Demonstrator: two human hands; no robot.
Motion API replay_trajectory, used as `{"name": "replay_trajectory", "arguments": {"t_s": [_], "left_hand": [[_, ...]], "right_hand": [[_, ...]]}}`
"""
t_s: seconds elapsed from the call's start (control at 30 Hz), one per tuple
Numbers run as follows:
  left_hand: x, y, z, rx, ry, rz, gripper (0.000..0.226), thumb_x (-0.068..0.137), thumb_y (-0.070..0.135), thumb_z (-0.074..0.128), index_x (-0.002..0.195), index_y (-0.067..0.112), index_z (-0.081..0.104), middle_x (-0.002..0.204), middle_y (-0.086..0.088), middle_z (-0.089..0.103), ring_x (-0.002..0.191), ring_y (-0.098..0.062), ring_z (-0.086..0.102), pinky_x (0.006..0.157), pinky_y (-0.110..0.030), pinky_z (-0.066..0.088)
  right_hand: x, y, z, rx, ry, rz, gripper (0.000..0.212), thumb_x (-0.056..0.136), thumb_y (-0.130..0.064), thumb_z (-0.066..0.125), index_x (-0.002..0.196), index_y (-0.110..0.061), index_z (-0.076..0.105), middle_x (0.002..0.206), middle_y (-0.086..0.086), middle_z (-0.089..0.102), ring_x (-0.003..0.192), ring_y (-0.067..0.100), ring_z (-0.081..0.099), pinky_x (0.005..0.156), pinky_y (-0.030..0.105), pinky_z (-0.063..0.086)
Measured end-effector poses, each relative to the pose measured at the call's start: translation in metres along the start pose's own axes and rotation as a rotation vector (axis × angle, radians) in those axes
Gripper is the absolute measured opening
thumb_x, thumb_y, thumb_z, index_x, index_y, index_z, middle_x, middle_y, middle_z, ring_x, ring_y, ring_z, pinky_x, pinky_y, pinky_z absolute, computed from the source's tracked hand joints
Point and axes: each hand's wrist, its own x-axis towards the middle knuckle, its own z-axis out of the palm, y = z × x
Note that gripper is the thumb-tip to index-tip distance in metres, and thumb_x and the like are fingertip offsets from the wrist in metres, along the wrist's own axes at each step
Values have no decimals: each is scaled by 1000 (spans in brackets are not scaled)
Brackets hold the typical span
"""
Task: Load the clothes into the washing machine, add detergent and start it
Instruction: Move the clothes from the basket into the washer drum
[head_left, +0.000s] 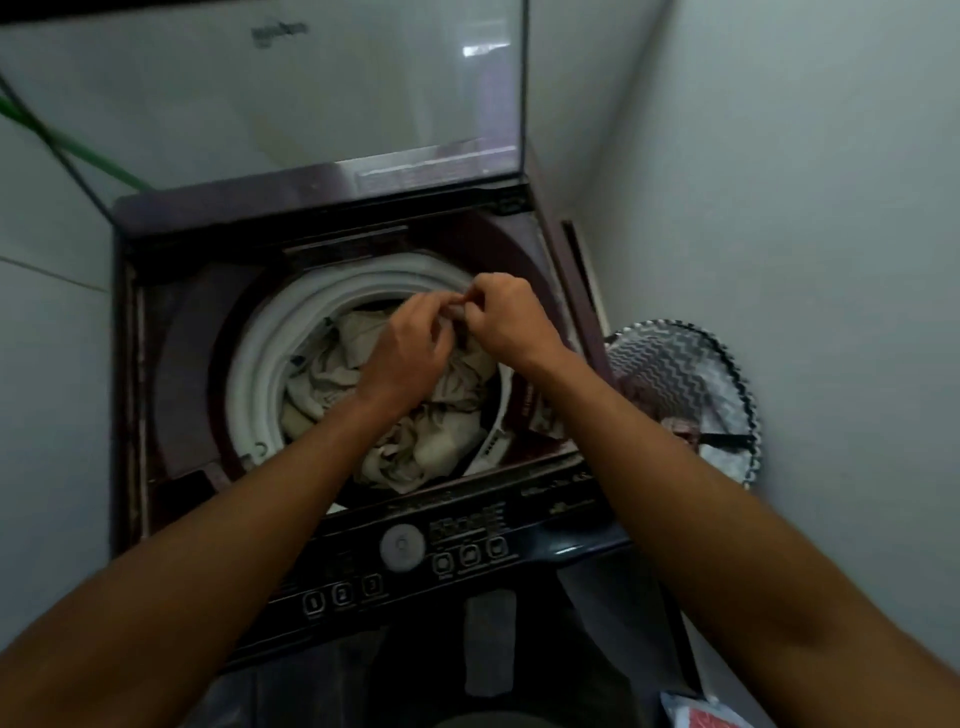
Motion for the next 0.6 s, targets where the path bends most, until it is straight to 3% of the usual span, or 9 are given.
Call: {"name": "replay_trajectory", "arguments": {"t_s": [0.2,0.33,0.43,0.6], "left_hand": [[34,70,32,-6,-50,166,35,88,6,56,123,9,63,107,-5,63,96,-16,59,87,-25,47],[44,115,59,17,-128,311,36,89,3,55,123,9,65,115,-6,63,107,-19,59,97,-26,45],[48,142,89,41,-226,397,32,89,3,56,118,10,68,115,-6,62,107,-20,57,94,-24,44],[57,170,145,69,-406,413,30,88,3,55,111,13,71,109,-6,65,102,-21,60,90,-33,49]], "right_hand": [[-16,45,-70,79,154,106,20,85,-14,59,95,-6,74,96,12,73,92,26,66,81,32,50],[-36,90,-103,70,134,181,18,86,-14,58,95,-9,73,94,12,73,91,27,66,75,30,46],[-54,132,-117,50,77,296,16,87,-14,60,96,-10,73,96,13,73,92,28,65,71,29,42],[-81,201,-125,50,14,492,12,88,-12,61,94,-11,71,98,13,71,92,27,64,69,26,38]]}}
